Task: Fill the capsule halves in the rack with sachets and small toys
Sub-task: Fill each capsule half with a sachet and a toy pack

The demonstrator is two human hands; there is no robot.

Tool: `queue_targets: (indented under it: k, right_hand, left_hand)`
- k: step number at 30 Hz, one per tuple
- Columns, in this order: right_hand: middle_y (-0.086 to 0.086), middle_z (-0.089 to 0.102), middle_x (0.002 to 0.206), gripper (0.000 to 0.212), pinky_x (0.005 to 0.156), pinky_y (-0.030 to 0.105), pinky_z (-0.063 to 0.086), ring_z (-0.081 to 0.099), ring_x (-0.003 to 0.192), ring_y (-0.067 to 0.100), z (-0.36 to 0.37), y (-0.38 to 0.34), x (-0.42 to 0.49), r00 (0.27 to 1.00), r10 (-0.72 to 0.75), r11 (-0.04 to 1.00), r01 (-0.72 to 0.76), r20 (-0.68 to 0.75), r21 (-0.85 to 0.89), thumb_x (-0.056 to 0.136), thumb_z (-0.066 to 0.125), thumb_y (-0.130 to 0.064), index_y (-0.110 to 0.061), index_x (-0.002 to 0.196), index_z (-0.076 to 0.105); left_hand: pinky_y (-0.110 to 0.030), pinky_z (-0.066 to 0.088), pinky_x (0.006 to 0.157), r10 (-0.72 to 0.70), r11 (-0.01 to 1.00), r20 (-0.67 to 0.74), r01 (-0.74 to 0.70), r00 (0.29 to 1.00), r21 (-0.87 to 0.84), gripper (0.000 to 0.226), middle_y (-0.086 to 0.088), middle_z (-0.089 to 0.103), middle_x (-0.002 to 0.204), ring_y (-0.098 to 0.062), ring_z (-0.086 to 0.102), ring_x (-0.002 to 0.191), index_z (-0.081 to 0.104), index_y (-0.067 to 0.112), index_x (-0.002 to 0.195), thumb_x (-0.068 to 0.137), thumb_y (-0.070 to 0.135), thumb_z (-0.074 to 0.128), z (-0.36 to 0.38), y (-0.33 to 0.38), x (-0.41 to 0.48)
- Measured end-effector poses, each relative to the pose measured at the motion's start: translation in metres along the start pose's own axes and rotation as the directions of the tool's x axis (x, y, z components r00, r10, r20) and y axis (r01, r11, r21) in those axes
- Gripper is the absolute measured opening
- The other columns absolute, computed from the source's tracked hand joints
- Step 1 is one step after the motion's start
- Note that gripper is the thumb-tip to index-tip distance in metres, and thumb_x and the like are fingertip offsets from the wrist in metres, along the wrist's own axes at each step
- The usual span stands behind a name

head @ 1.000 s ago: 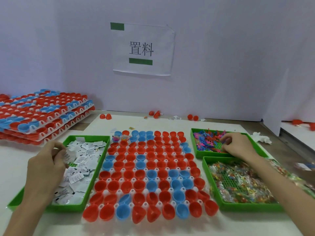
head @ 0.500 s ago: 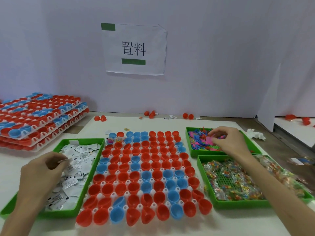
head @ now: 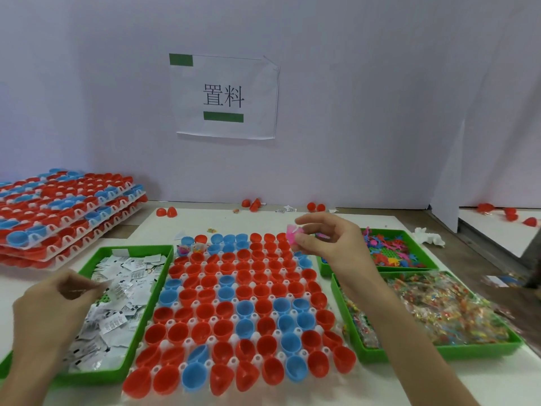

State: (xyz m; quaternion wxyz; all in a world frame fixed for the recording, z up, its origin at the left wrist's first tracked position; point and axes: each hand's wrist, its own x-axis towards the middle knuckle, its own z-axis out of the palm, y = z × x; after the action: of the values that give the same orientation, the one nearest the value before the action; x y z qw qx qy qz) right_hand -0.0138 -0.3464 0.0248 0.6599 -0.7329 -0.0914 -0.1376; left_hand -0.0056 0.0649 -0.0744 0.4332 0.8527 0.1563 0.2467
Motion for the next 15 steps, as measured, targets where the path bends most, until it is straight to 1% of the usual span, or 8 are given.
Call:
queue_targets:
  k: [1, 3, 6, 8, 10, 11, 12, 15]
  right_hand:
    - [-0.006, 0.076, 0.088, 0.023, 0.070, 0.020, 0.058, 0.076, 0.077, 0.018, 0.005, -0.005, -0.004, 1.000, 0.002, 0.998, -0.003, 0.006, 0.060, 0.082, 0.077, -0.008, -0.023, 0.098, 0.074]
    - [-0.003, 0.076, 0.089, 0.021, 0.071, 0.020, 0.059, 0.076, 0.079, 0.020, 0.013, -0.015, -0.013, 1.000, -0.005, 0.986, 0.002, 0.017, 0.164, 0.078, 0.077, -0.012, -0.025, 0.095, 0.077]
    - [-0.002, 0.076, 0.089, 0.027, 0.074, 0.020, 0.058, 0.076, 0.083, 0.022, 0.023, -0.023, -0.026, 0.998, -0.024, 0.963, 0.006, 0.064, 0.269, 0.070, 0.076, -0.018, -0.026, 0.096, 0.079]
    - [-0.001, 0.076, 0.092, 0.032, 0.077, 0.022, 0.059, 0.076, 0.087, 0.023, 0.028, -0.026, -0.032, 0.996, -0.026, 0.955, 0.000, 0.082, 0.297, 0.069, 0.076, -0.017, -0.026, 0.100, 0.079]
    - [-0.002, 0.076, 0.092, 0.034, 0.078, 0.023, 0.059, 0.076, 0.088, 0.022, 0.031, -0.027, -0.037, 0.997, -0.021, 0.950, -0.002, 0.071, 0.313, 0.068, 0.076, -0.017, -0.028, 0.100, 0.079]
    - [-0.002, 0.076, 0.092, 0.034, 0.078, 0.022, 0.059, 0.076, 0.087, 0.022, 0.032, -0.027, -0.040, 0.998, -0.015, 0.946, -0.006, 0.061, 0.324, 0.067, 0.076, -0.017, -0.029, 0.099, 0.079]
    - [-0.002, 0.076, 0.091, 0.034, 0.077, 0.022, 0.058, 0.076, 0.087, 0.022, 0.033, -0.027, -0.042, 0.999, -0.007, 0.942, -0.010, 0.052, 0.335, 0.067, 0.076, -0.018, -0.030, 0.099, 0.079]
    - [0.000, 0.076, 0.093, 0.035, 0.079, 0.022, 0.058, 0.076, 0.087, 0.023, 0.035, -0.027, -0.050, 0.999, -0.004, 0.935, -0.013, 0.048, 0.355, 0.067, 0.076, -0.018, -0.032, 0.099, 0.078]
  left_hand:
    - [-0.049, 0.053, 0.069, -0.015, 1.000, 0.003, 0.015, 1.000, 0.001, 0.023, -0.004, 0.068, 0.075, -0.031, 0.064, 0.070, 0.066, 0.036, 0.080, 0.079, 0.018, 0.081, 0.000, 0.005, -0.003]
    - [-0.050, 0.055, 0.074, -0.031, 0.999, 0.011, 0.032, 0.999, -0.027, 0.022, -0.003, 0.071, 0.075, -0.028, 0.067, 0.073, 0.067, 0.030, 0.076, 0.076, 0.015, 0.084, -0.001, 0.014, -0.009]
    - [-0.051, 0.058, 0.074, -0.018, 0.997, 0.020, 0.019, 1.000, -0.074, 0.017, 0.000, 0.074, 0.075, -0.027, 0.070, 0.074, 0.068, 0.022, 0.075, 0.072, 0.027, 0.084, -0.003, 0.024, -0.018]
    - [-0.044, 0.058, 0.073, 0.010, 0.997, -0.005, -0.010, 1.000, -0.081, 0.019, -0.001, 0.074, 0.075, -0.025, 0.070, 0.074, 0.068, 0.021, 0.077, 0.074, 0.034, 0.082, -0.005, 0.031, -0.023]
    - [-0.036, 0.058, 0.062, 0.024, 0.994, -0.011, -0.025, 1.000, -0.106, 0.018, -0.002, 0.073, 0.075, -0.025, 0.070, 0.072, 0.068, 0.019, 0.080, 0.078, 0.034, 0.078, -0.006, 0.040, -0.025]
    - [-0.035, 0.056, 0.057, 0.037, 0.994, -0.009, -0.038, 0.999, -0.103, 0.018, -0.003, 0.072, 0.075, -0.026, 0.070, 0.070, 0.067, 0.018, 0.080, 0.079, 0.033, 0.077, -0.006, 0.044, -0.025]
    - [-0.034, 0.054, 0.055, 0.058, 0.994, -0.014, -0.059, 0.998, -0.087, 0.017, -0.004, 0.071, 0.074, -0.027, 0.068, 0.067, 0.067, 0.018, 0.079, 0.080, 0.033, 0.076, -0.005, 0.047, -0.025]
    - [-0.028, 0.043, 0.058, 0.109, 0.993, -0.081, -0.111, 0.991, -0.028, 0.019, -0.007, 0.062, 0.061, -0.025, 0.055, 0.054, 0.064, 0.021, 0.073, 0.080, 0.034, 0.076, -0.004, 0.051, -0.022]
